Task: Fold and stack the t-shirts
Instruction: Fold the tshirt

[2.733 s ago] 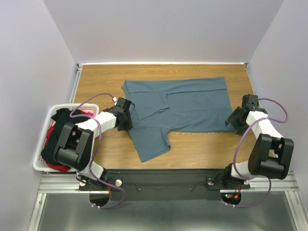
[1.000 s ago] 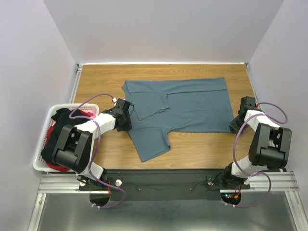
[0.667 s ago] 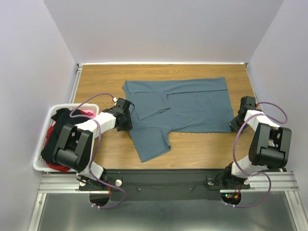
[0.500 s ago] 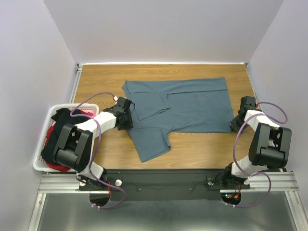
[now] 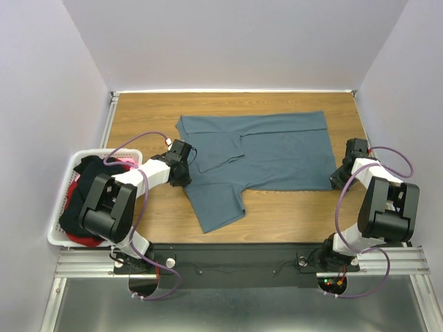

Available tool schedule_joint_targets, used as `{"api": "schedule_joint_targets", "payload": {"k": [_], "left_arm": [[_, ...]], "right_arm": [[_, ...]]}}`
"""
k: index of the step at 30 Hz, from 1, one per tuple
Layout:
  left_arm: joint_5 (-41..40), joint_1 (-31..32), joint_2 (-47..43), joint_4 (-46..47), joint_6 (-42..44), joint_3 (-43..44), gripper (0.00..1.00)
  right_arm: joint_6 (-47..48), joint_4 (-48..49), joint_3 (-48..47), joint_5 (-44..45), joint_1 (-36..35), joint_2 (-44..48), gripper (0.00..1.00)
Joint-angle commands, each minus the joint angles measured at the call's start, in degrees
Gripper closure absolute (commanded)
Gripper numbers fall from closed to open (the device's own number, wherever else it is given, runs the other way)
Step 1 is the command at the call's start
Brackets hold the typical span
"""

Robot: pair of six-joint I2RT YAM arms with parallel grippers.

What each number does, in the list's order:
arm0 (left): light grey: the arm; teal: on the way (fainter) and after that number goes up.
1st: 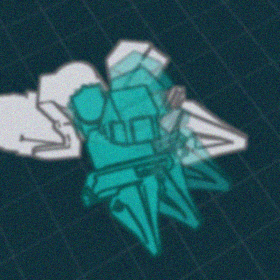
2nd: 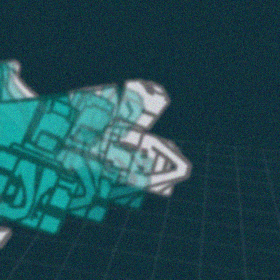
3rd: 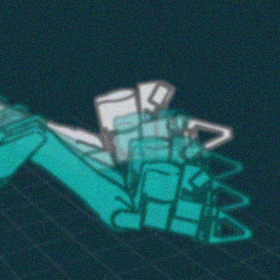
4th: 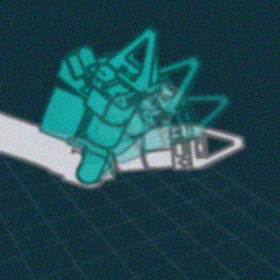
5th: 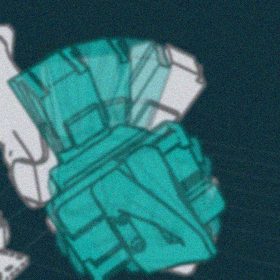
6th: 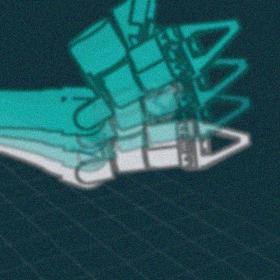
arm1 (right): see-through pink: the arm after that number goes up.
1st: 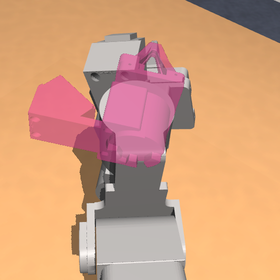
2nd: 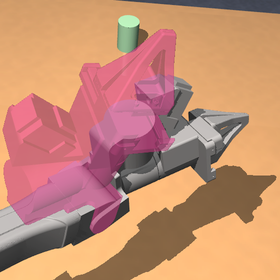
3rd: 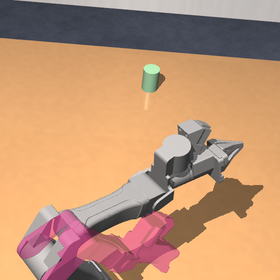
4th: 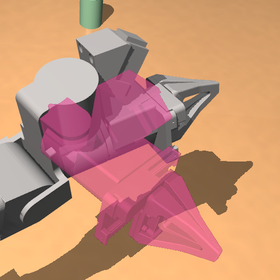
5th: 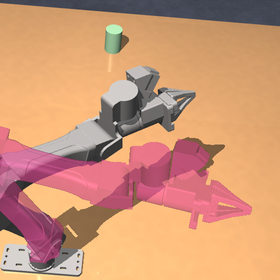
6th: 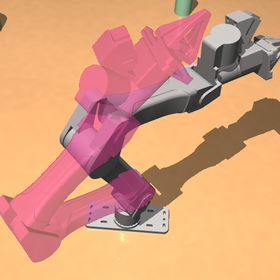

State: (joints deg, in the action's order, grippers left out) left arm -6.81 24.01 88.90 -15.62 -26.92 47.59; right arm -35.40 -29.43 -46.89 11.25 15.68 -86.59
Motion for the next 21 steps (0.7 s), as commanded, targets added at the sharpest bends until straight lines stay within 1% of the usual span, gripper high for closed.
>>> {"api": "schedule_joint_targets", "payload": {"k": [1, 2, 3, 4, 14, 21], "left_arm": [[0.0, 0.7, 2.3, -1.4, 0.5, -1.5, 0.81], [0.0, 0.9, 2.4, -1.4, 0.5, -1.5, 0.87], [0.3, 1.0, 2.0, -1.2, 0.5, -1.7, 0.9], [0.2, 1.0, 1.6, -0.9, 0.5, -1.8, 1.0], [-0.8, -1.9, -1.8, -3.7, 1.9, 0.3, 1.0], [0.5, -3.9, -4.0, -5.0, 3.0, 3.6, 1.0]], "right_arm": [[-0.5, 1.7, -0.3, -0.9, 0.3, 1.4, 0.99], [-0.5, 1.7, -0.3, -1.0, 0.3, 1.6, 0.99], [-0.4, 1.7, -0.3, -1.0, 0.3, 1.8, 0.99], [-0.5, 1.7, -0.4, -0.9, 0.3, 1.9, 0.99], [0.7, -0.9, -4.3, 0.5, 0.5, 4.9, 0.99], [1.6, -2.4, -7.9, -0.3, 0.8, 5.0, 0.99]]}}
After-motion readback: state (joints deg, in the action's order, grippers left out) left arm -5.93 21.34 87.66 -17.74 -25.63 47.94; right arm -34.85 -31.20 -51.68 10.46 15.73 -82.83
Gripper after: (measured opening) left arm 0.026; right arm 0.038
